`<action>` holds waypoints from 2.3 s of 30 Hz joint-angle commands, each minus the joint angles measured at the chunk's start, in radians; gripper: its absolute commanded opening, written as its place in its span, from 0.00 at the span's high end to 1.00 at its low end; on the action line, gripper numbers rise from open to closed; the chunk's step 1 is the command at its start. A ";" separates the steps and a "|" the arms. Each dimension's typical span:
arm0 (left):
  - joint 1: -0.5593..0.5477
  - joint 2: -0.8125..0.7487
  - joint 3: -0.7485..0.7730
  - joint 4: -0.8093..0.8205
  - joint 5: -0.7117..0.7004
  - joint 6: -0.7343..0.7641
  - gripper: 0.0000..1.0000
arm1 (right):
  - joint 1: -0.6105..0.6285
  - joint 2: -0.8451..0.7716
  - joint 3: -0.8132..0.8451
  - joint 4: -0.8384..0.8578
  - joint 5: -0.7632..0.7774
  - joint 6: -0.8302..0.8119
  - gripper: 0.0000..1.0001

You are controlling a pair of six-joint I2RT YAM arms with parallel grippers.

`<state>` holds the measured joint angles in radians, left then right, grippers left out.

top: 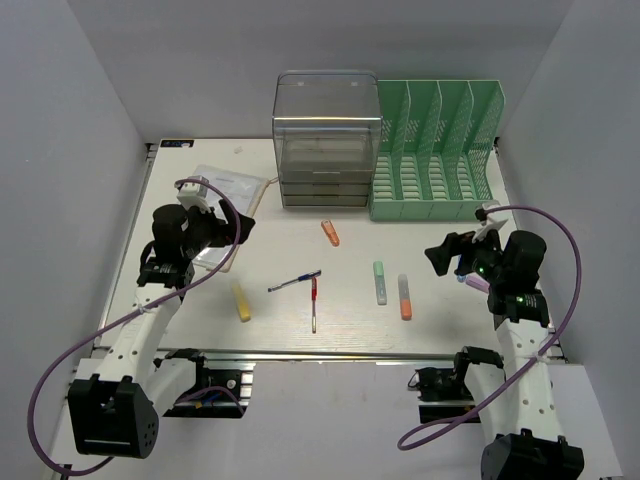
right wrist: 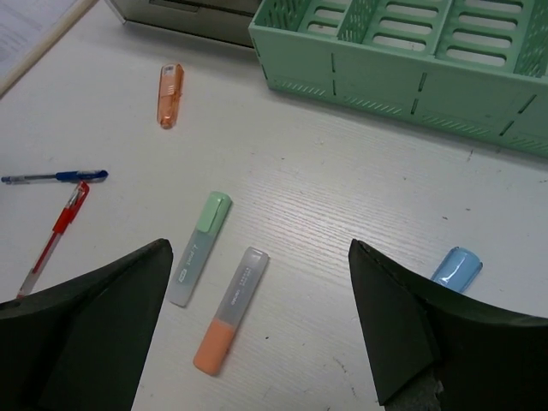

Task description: Organize the desk

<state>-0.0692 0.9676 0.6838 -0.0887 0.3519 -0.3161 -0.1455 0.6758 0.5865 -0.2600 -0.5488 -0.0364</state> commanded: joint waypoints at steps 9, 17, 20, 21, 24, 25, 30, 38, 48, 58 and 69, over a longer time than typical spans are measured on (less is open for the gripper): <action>-0.001 -0.013 0.036 0.015 0.013 -0.005 0.09 | -0.008 -0.024 -0.065 -0.008 -0.157 -0.230 0.11; -0.001 0.002 0.031 0.032 0.036 -0.005 0.80 | -0.011 -0.028 -0.103 0.044 -0.034 -0.192 0.11; -0.001 0.022 0.028 0.049 0.048 -0.005 0.95 | -0.008 -0.039 -0.169 0.028 -0.134 -0.327 0.11; -0.001 0.026 0.023 0.064 0.050 -0.009 0.95 | -0.009 -0.042 -0.172 0.015 -0.170 -0.353 0.11; -0.001 0.029 0.017 0.066 0.050 -0.018 0.88 | -0.005 -0.032 -0.134 -0.030 -0.287 -0.389 0.11; -0.001 0.033 0.019 0.066 0.050 -0.018 0.79 | -0.005 -0.028 -0.128 -0.024 -0.274 -0.354 0.11; -0.001 0.025 0.008 0.081 0.051 -0.023 0.46 | -0.008 -0.013 -0.100 -0.022 -0.238 -0.332 0.11; -0.001 0.036 -0.012 0.121 0.055 -0.058 0.25 | -0.006 -0.009 -0.108 0.007 -0.214 -0.293 0.89; -0.001 0.060 -0.014 0.018 -0.253 -0.095 0.50 | -0.008 0.014 -0.108 0.034 -0.154 -0.235 0.35; -0.067 0.478 0.352 -0.324 -0.565 0.034 0.47 | -0.005 0.028 -0.077 0.022 -0.109 -0.214 0.31; -0.214 0.821 0.638 -0.464 -0.757 0.149 0.29 | -0.002 0.018 -0.042 -0.018 -0.089 -0.206 0.27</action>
<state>-0.2642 1.7401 1.2972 -0.5003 -0.3046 -0.2115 -0.1501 0.7063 0.4976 -0.2680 -0.6411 -0.2459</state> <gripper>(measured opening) 0.714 0.725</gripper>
